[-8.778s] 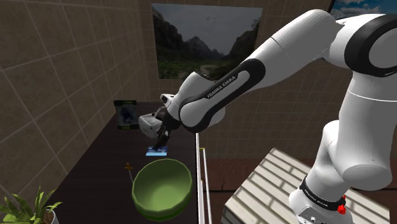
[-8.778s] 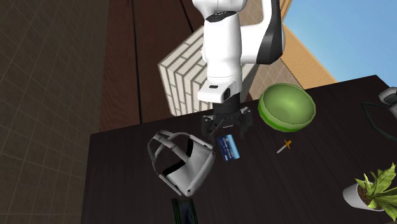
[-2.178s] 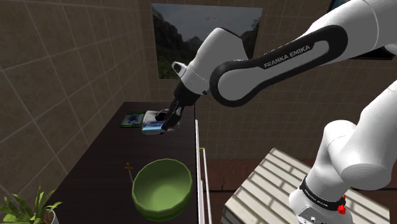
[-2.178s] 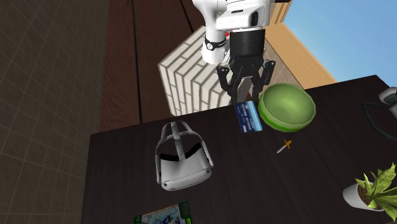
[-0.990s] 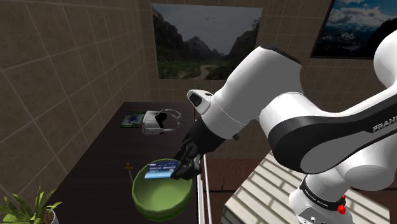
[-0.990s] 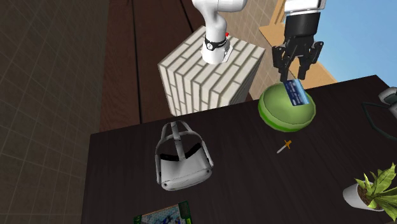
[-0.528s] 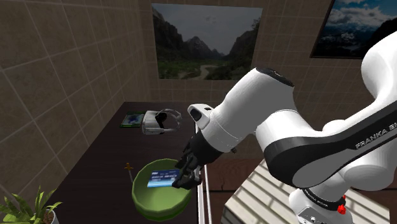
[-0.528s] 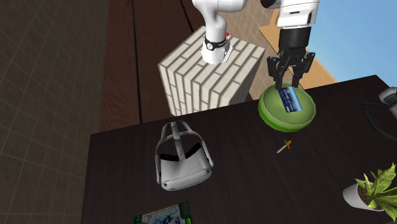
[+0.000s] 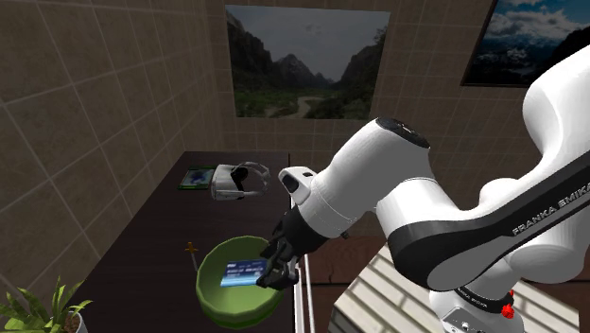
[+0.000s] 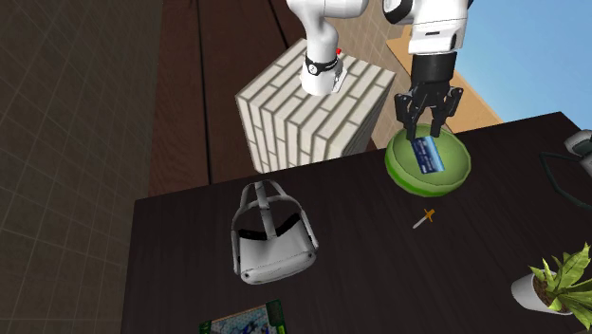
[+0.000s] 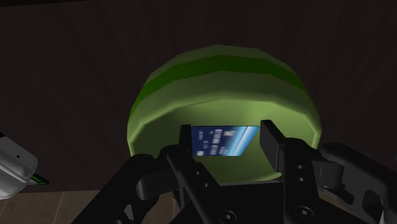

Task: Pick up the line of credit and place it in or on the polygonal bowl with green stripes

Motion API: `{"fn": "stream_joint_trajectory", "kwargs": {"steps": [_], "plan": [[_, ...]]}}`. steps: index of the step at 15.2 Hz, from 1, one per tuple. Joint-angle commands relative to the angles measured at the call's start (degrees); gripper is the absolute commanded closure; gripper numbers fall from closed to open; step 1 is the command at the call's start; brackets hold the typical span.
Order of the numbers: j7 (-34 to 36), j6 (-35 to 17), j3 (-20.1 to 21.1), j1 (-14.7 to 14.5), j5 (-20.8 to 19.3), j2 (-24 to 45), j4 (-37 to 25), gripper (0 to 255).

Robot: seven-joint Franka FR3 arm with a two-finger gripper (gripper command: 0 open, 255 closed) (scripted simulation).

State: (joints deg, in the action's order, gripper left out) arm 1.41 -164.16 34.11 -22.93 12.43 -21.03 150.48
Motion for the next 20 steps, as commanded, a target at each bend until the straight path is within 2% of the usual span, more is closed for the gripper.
{"fn": "stream_joint_trajectory", "kwargs": {"steps": [1,3,4,9,13,20], "plan": [[0.0,-0.04,0.01,0.0,0.0,0.02,0.02,255],[0.0,-0.03,0.01,0.0,0.0,0.01,0.01,255],[0.0,-0.03,0.01,0.0,0.0,0.01,0.01,0],[0.0,-0.04,0.01,0.0,0.0,0.02,0.02,0],[-2.36,8.55,-4.63,-4.77,3.46,-9.26,0.86,0],[-2.34,8.54,-4.65,-4.78,3.44,-9.25,0.86,0]]}}
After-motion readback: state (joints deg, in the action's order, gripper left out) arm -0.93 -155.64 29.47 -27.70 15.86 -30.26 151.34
